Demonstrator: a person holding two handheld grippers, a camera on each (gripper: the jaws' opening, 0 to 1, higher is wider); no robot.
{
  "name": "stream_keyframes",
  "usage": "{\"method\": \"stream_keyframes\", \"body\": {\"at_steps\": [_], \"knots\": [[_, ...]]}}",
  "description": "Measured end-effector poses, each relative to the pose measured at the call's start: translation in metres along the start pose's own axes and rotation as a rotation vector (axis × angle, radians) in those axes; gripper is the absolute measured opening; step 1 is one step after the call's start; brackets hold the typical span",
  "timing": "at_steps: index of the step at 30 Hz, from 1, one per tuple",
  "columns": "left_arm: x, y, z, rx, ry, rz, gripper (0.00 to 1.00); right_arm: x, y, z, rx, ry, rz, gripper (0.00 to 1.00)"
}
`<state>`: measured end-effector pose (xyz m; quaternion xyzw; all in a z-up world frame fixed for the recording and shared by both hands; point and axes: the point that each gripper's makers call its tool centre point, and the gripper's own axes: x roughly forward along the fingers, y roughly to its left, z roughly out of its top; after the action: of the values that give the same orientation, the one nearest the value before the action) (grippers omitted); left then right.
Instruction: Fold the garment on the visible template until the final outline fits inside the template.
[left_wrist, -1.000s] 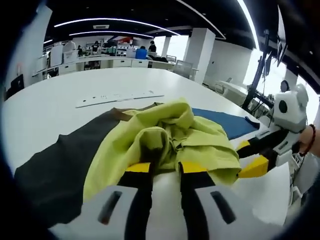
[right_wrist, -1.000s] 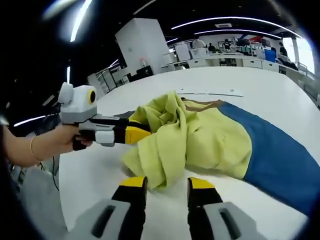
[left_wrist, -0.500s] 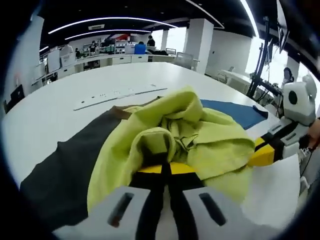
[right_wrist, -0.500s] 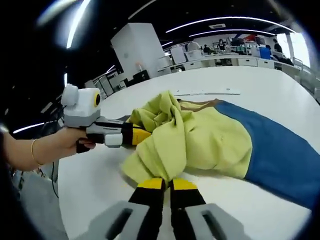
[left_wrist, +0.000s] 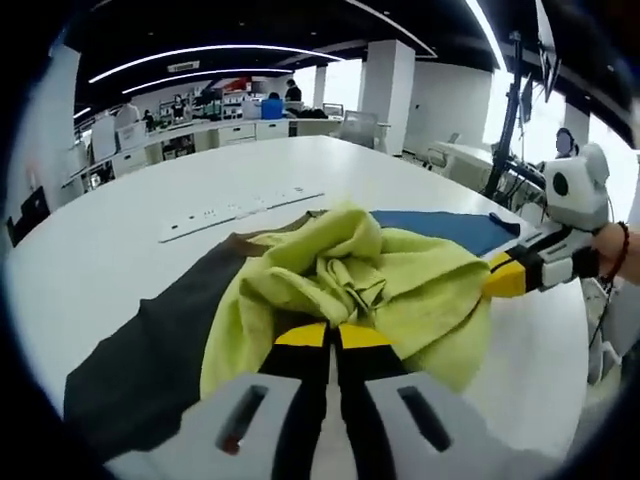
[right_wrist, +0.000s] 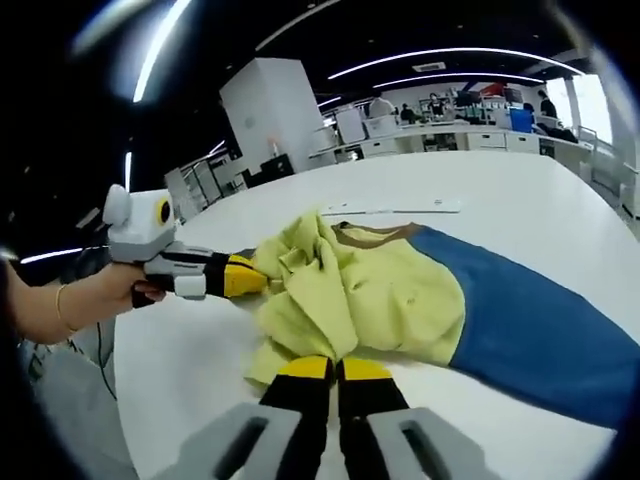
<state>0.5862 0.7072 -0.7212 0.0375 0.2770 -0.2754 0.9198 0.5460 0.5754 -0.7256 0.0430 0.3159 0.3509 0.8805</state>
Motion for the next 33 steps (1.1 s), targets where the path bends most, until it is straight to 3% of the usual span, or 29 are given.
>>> {"method": "stream_keyframes", "body": {"at_steps": [9,17,26,33], "knots": [[-0.027,-0.003,0.0,0.022,0.01,0.008,0.0,-0.019,-0.002,0.008,-0.033,-0.001,-0.007,0.0],[-0.056,-0.011,-0.004,-0.001,0.017,-0.026,0.0,-0.033,0.003,0.012,-0.077,0.02,0.008,0.0],[-0.087,-0.016,-0.019,-0.013,0.05,-0.051,0.0,-0.049,0.02,0.006,-0.165,0.078,0.051,0.0],[-0.104,-0.02,-0.033,0.004,0.083,-0.053,0.0,-0.053,0.043,-0.006,-0.185,0.117,0.115,0.0]]}}
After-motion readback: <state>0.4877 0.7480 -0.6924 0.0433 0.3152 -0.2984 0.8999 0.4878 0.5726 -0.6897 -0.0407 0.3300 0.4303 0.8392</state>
